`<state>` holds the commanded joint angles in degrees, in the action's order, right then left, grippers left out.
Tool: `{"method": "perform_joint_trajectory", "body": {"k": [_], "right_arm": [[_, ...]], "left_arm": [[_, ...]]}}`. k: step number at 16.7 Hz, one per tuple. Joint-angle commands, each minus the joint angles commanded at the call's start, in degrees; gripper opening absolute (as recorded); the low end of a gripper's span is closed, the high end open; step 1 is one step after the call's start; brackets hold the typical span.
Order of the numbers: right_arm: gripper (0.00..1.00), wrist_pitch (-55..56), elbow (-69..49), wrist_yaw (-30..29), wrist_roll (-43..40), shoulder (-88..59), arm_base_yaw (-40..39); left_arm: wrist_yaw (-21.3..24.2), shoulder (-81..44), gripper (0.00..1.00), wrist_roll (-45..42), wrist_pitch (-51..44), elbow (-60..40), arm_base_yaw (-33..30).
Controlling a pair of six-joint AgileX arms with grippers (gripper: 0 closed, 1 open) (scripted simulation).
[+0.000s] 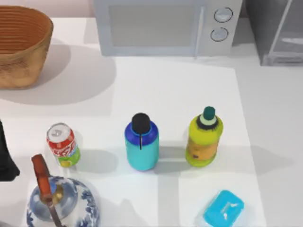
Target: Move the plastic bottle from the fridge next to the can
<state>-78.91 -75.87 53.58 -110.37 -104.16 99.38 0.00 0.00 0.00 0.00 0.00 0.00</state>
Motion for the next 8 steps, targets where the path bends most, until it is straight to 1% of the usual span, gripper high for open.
{"method": "perform_joint_trajectory", "body": {"k": [3, 8], "right_arm": [[1.00, 9.11, 0.23, -1.47, 10.82, -0.29, -6.81], [1.00, 29.48, 0.66, -4.93, 37.17, -0.76, -21.93]], "left_arm": [[0.00, 0.00, 1.00, 0.00, 0.00, 0.00, 0.00], [0.00, 0.00, 1.00, 0.00, 0.00, 0.00, 0.00]]}}
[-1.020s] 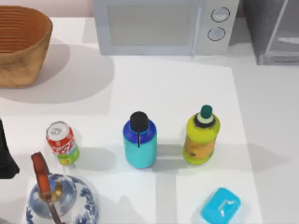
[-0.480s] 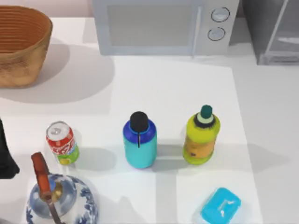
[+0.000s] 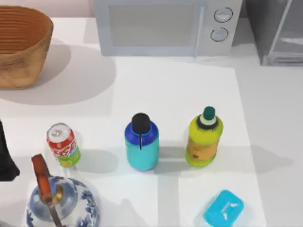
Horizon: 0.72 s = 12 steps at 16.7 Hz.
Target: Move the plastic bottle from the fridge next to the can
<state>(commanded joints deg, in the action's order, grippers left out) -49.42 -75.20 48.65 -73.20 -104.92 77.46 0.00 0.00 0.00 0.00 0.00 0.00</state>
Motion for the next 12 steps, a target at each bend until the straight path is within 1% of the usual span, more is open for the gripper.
{"method": "perform_joint_trajectory", "body": {"k": [3, 6, 9, 12], "right_arm": [[1.00, 12.98, 0.38, -2.21, 16.18, -0.05, -9.37], [1.00, 24.14, 0.68, -4.10, 28.62, -0.06, -17.47], [1.00, 30.94, 0.89, -5.34, 35.57, 0.03, -22.87], [1.00, 32.55, 0.95, -5.66, 37.21, 0.10, -24.25]], "left_arm": [[0.00, 0.00, 1.00, 0.00, 0.00, 0.00, 0.00], [0.00, 0.00, 1.00, 0.00, 0.00, 0.00, 0.00], [0.00, 0.00, 1.00, 0.00, 0.00, 0.00, 0.00], [0.00, 0.00, 1.00, 0.00, 0.00, 0.00, 0.00]]}}
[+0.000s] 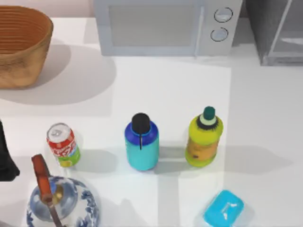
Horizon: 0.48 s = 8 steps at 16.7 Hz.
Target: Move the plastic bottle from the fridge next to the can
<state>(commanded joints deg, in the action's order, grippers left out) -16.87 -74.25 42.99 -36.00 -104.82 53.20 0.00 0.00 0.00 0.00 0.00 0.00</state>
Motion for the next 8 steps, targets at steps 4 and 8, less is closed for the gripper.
{"method": "perform_joint_trajectory", "body": {"k": [4, 8], "right_arm": [[1.00, 0.21, 0.42, 0.01, -0.03, 0.37, 0.54], [1.00, 2.78, 2.28, -5.11, 4.61, 1.48, -5.56]], "left_arm": [[0.00, 0.00, 1.00, 0.00, 0.00, 0.00, 0.00], [0.00, 0.00, 1.00, 0.00, 0.00, 0.00, 0.00]]}}
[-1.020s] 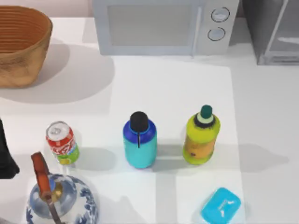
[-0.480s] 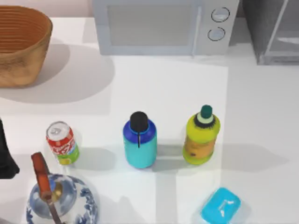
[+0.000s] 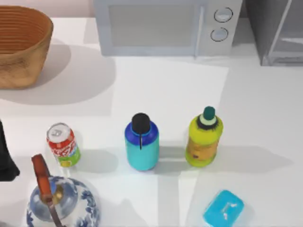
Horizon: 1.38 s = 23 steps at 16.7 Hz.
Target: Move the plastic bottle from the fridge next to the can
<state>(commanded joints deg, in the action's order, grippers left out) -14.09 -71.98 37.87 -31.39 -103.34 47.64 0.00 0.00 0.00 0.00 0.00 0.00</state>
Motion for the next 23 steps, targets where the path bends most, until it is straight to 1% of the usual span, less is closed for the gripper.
{"method": "perform_joint_trajectory", "body": {"k": [3, 9, 12, 14, 19, 23], "right_arm": [[1.00, 3.70, 3.05, -7.77, 6.80, 1.83, -10.42], [1.00, 12.62, 10.81, -26.87, 22.98, 7.31, -36.00], [1.00, 15.97, 13.91, -34.00, 29.04, 9.71, -43.93], [1.00, 17.09, 14.94, -36.21, 31.05, 10.56, -46.16], [1.00, 16.98, 15.09, -36.72, 30.95, 10.24, -45.44], [1.00, 15.86, 8.84, -36.67, 31.05, 4.96, -45.52]], "left_arm": [[0.00, 0.00, 1.00, 0.00, 0.00, 0.00, 0.00], [0.00, 0.00, 1.00, 0.00, 0.00, 0.00, 0.00], [0.00, 0.00, 1.00, 0.00, 0.00, 0.00, 0.00], [0.00, 0.00, 1.00, 0.00, 0.00, 0.00, 0.00], [0.00, 0.00, 1.00, 0.00, 0.00, 0.00, 0.00], [0.00, 0.00, 1.00, 0.00, 0.00, 0.00, 0.00]]}}
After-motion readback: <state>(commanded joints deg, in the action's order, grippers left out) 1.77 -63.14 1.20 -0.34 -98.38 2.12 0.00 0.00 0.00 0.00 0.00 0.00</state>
